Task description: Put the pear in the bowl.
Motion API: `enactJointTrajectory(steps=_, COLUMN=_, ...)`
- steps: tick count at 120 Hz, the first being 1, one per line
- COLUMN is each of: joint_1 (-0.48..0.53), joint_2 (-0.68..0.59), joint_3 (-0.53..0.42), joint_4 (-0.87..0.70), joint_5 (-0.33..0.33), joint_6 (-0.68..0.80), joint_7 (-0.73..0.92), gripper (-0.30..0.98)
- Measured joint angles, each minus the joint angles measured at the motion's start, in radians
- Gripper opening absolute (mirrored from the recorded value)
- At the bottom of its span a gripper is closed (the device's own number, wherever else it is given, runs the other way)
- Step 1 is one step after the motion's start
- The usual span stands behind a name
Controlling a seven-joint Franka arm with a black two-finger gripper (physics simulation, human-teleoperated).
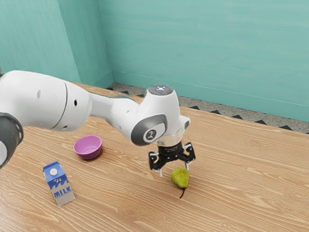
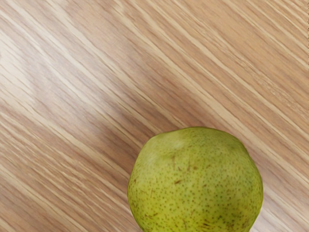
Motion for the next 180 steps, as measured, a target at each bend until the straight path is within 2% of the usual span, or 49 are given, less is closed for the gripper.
enactJointTrajectory(steps=96, joint_1=0.005, joint_2=0.139, joint_3=0.001, joint_4=0.078, joint_5=-0.077, joint_6=0.083, joint_7=0.211, gripper=0.68)
enactJointTrajectory(steps=144, joint_1=0.011, joint_2=0.148, joint_3=0.003, joint_4=0.078, joint_5=-0.09, joint_6=0.082, joint_7=0.257, gripper=0.45)
enactJointTrajectory(steps=180, joint_1=0.012, joint_2=0.156, joint_3=0.005, joint_4=0.078, joint_5=-0.089, joint_6=0.083, joint_7=0.272, gripper=0.41)
